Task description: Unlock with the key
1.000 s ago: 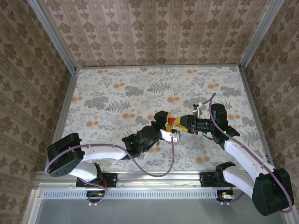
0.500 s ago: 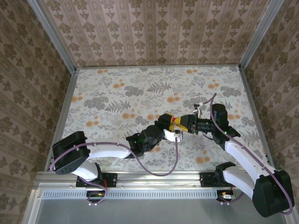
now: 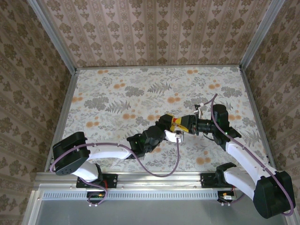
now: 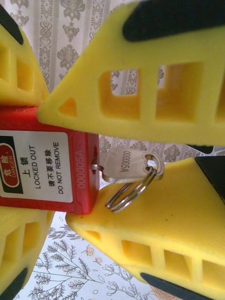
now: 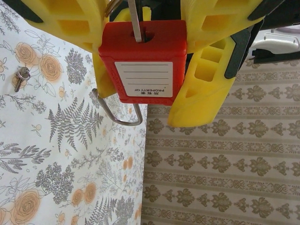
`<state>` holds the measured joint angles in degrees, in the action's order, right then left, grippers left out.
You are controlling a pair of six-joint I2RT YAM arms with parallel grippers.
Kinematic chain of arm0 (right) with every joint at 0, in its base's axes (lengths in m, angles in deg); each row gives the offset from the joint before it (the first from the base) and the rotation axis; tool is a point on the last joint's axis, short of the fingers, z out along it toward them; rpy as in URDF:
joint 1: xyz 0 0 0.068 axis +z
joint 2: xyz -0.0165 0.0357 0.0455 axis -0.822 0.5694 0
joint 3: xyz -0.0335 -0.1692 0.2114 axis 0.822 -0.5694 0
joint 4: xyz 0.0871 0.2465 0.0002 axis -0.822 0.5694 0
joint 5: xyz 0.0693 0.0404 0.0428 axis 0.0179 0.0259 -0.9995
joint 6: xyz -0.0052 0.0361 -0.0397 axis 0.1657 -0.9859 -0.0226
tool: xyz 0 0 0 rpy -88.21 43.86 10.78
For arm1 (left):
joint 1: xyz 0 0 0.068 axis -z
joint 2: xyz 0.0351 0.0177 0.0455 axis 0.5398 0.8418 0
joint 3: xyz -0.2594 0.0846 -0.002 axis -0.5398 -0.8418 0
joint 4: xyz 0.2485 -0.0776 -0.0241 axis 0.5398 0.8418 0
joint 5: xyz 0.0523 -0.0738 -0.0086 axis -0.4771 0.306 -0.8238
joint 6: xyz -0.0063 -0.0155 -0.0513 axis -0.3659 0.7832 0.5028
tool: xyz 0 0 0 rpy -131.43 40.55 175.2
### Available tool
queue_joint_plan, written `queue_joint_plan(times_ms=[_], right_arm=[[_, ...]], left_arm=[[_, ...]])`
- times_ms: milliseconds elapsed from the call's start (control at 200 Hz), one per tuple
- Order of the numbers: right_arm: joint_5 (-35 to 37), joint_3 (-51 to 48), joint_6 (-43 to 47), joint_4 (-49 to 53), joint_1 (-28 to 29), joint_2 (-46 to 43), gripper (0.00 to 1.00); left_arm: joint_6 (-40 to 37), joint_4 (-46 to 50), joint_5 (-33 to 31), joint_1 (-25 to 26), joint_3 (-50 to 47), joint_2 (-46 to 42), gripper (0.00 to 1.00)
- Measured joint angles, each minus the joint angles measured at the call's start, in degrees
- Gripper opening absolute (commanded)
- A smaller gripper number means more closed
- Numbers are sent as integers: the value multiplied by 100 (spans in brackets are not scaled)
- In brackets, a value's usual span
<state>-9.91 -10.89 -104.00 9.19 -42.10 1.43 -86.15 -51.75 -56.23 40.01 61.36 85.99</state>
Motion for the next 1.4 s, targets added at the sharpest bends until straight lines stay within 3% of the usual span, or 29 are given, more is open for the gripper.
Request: queue_joint_plan(times_ms=[70,150,265,435,660,950,1400], right_arm=[[-2,15,2,79,-39,-31,42],[0,70,22,170,-94,-55,54],[199,249,13,192,-348,-105,64],[385,422,79,251,-833,-321,71],[610,424,225,680,-1582,-592,73],[623,181,334,686,-1593,-590,72],[730,109,662,813,-1593,-595,72]], left_arm=[[46,26,44,-2,17,0,25],[107,74,70,-2,74,0,24],[160,291,61,-42,87,-13,24],[284,699,96,-155,87,-11,23],[691,1272,511,-704,205,98,23],[1322,1980,1510,-1764,1025,1064,23],[2223,3856,3464,-2518,2450,1735,18]])
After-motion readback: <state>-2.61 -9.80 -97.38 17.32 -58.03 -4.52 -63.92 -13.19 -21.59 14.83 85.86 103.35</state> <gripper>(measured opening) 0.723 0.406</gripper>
